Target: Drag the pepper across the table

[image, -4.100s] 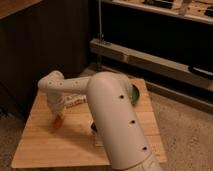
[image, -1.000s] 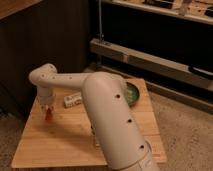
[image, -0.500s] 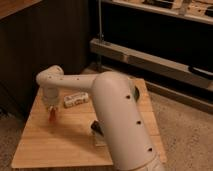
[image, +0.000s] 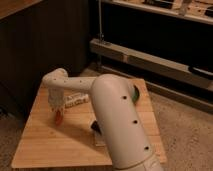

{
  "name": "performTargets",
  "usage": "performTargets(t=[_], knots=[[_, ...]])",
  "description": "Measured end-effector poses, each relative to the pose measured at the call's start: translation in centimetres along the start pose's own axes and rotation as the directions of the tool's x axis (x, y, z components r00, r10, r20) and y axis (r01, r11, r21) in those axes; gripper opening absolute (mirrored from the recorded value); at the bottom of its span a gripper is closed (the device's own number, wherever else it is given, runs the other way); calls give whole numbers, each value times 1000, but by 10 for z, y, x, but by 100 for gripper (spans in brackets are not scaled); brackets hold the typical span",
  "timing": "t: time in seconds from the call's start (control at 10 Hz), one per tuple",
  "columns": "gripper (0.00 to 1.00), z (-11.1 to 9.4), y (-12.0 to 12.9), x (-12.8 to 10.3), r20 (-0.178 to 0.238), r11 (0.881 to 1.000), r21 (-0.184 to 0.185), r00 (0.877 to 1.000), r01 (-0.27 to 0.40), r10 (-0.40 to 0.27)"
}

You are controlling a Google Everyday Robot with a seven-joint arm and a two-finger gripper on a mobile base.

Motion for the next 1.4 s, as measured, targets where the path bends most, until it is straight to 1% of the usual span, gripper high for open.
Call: performTargets(t=[0.1,0.2,0.4,0.6,0.8,1.2,1.4], knots=[[0,-2,7,1,-7,1000,4,1000,-6,6],[0,-6,16,0,-19,1000,15,1000,-12,12],[0,-12,26,0,-30,999,42,999,-27,28],[0,-20,29,-2,-42,997,66,999,-32,35],[0,-29,34,0,-49,996,79,998,-43,47],[0,-29,46,2,-42,995,67,996,-75,78],[0,-25,52,2,-40,995,54,995,-90,92]])
